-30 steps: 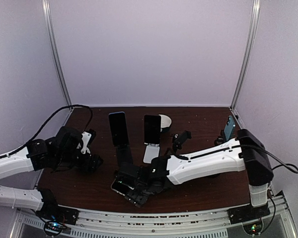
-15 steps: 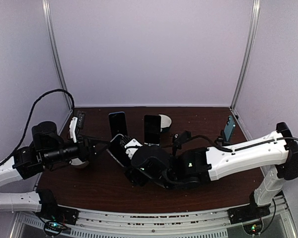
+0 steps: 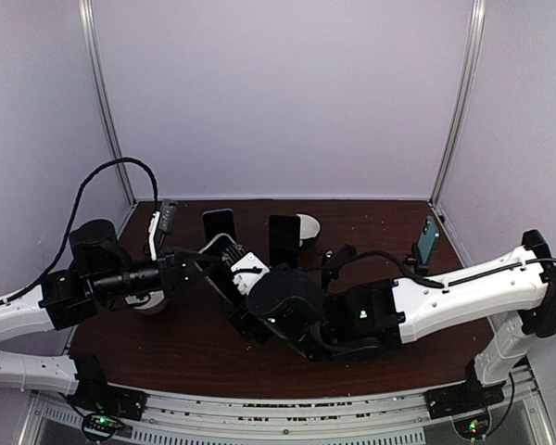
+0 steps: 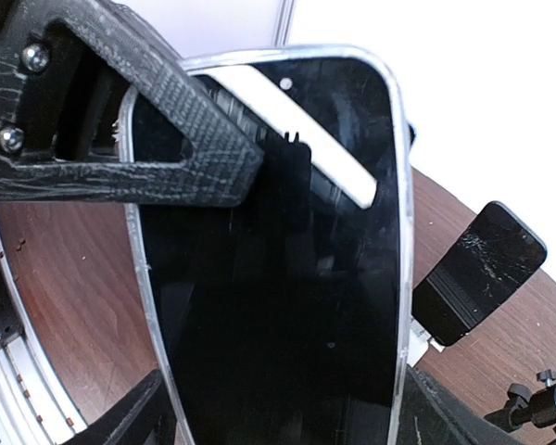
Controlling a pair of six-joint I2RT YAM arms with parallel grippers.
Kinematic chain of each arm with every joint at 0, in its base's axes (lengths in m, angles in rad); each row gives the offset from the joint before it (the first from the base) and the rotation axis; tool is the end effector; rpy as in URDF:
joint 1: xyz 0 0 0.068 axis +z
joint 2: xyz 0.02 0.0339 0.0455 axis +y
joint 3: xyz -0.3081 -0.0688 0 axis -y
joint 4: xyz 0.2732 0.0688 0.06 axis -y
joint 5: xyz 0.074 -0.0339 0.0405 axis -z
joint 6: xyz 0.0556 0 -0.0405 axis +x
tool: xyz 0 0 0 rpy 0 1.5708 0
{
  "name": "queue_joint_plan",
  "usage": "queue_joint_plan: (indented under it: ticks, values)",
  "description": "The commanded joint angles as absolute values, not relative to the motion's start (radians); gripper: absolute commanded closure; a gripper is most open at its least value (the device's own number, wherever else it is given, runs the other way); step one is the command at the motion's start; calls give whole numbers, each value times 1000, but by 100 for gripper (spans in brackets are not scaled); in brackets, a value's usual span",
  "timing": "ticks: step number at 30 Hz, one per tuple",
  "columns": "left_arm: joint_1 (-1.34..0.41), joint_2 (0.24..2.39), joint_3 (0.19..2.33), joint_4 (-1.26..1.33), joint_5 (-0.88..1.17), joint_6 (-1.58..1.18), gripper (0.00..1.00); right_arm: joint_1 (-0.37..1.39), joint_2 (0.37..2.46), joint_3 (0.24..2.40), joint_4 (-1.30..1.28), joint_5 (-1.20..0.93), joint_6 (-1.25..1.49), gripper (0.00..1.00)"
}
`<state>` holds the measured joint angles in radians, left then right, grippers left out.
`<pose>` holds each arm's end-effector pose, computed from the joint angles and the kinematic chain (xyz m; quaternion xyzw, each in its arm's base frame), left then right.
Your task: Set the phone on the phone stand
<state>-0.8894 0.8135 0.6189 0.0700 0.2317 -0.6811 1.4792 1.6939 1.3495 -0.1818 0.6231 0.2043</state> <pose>0.1256 -0.1751 0.3275 0.1535 0.7327 -0.5260 0.4036 0.0724 0.4335 0.3237 -0.3681 0.7540 0.1772 0.5145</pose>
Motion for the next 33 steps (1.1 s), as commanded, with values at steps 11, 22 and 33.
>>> queue_joint_plan:
  ticks: [11, 22, 33]
  values:
    - [-921, 873, 704, 119, 401, -589, 100, 1495, 1482, 1246, -123, 657, 124, 0]
    - [-1056, 996, 970, -39, 486, -343, 100, 1351, 1170, 1191, -344, -183, 78, 1]
    - [-1142, 1110, 1091, -54, 534, -264, 100, 1307, 1161, 1180, -396, -307, 90, 39]
